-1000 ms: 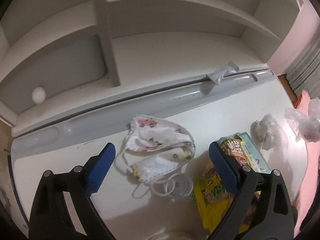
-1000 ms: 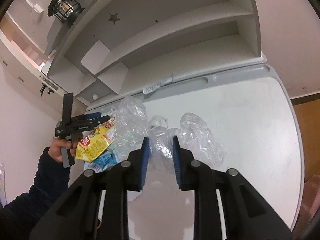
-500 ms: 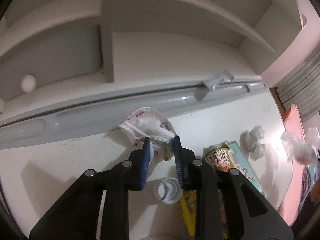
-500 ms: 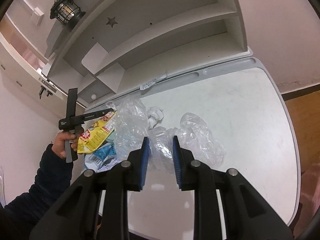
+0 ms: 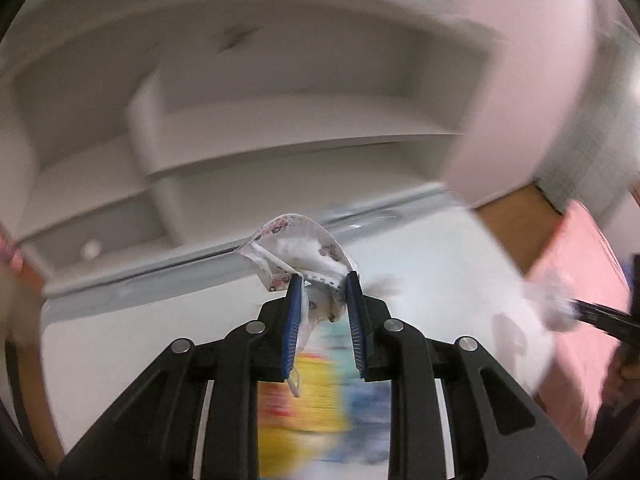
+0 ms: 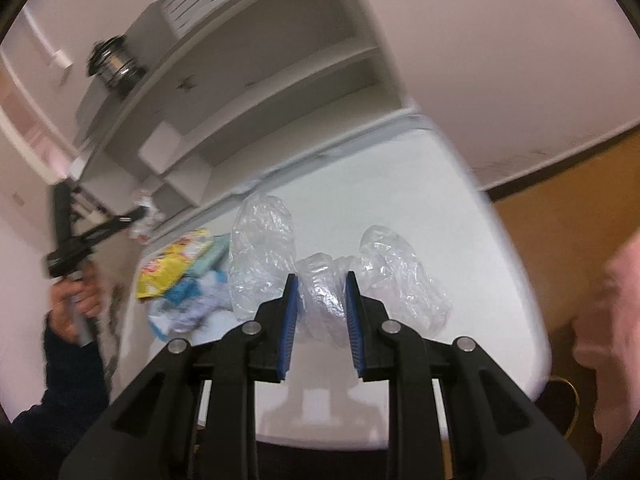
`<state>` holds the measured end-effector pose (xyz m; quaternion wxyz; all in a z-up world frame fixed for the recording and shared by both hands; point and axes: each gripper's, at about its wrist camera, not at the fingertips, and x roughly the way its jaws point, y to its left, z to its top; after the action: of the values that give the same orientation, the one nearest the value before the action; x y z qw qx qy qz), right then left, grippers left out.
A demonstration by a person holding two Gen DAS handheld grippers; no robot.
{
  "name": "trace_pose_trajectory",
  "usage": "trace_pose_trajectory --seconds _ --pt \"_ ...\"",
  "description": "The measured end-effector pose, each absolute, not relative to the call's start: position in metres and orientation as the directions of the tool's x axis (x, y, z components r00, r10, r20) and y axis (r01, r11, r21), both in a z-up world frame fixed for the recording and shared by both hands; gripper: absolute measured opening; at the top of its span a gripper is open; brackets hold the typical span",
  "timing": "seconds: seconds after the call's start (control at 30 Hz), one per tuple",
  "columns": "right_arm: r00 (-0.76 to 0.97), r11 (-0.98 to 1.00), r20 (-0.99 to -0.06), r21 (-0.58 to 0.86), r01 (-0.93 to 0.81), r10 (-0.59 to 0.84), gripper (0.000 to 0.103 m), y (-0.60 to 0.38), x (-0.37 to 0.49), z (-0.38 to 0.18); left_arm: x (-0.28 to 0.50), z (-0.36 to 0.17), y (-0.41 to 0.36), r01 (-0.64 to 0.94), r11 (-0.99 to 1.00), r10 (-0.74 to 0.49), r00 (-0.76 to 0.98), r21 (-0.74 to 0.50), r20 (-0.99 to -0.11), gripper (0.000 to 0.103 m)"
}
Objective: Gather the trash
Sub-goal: 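Carry mask and plastic wrap over the bin and open both tools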
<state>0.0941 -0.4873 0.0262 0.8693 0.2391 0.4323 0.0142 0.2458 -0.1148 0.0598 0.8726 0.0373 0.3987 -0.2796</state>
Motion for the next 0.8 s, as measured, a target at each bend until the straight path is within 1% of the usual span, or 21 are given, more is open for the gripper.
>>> trace_pose_trajectory --seconds 0.1,0.17,0.3,0.37,0.47,0.6,0.77,0.8 --pt "0.64 0.86 -0.756 0.413 0.3 0.14 0.023 -0.522 0.047 0.014 0.199 0.068 -0.177 0.629 0.761 -0.539 0.476 -0.159 -0.695 0.022" --pt "0.645 0.828 -0.76 0.409 0.384 0.076 0.023 -0.546 0.013 0.004 0.161 0.063 -0.228 0.71 0.688 -0.587 0.426 -0.147 -0.688 0.022" --pt "0.626 0.745 -0.778 0.385 0.545 -0.056 0.023 -0.593 -0.058 -0.024 0.095 0.035 -0.32 0.833 0.524 -0.665 0.27 -0.177 -0.696 0.022" --pt "0.602 0.688 -0.792 0.378 0.619 -0.107 0.023 -0.614 -0.092 -0.044 0.06 0.013 -0.366 0.88 0.434 -0.678 0.176 -0.195 -0.713 0.022" --pt "0.556 0.594 -0.815 0.371 0.714 -0.16 0.023 -0.642 -0.136 -0.078 0.021 -0.018 -0.418 0.917 0.346 -0.673 0.095 -0.199 -0.733 0.022" --pt "0.468 0.497 -0.861 0.323 0.806 -0.2 0.023 -0.666 -0.173 -0.125 -0.025 -0.079 -0.487 0.951 0.247 -0.626 0.011 -0.185 -0.78 0.022" --pt "0.388 0.42 -0.908 0.295 0.858 -0.155 0.023 -0.69 -0.199 -0.18 -0.053 -0.154 -0.535 0.963 0.2 -0.537 -0.048 -0.182 -0.843 0.022" --pt "0.376 0.408 -0.915 0.29 0.865 -0.146 0.023 -0.694 -0.202 -0.187 -0.054 -0.169 -0.547 0.959 0.2 -0.518 -0.07 -0.2 -0.853 0.022"
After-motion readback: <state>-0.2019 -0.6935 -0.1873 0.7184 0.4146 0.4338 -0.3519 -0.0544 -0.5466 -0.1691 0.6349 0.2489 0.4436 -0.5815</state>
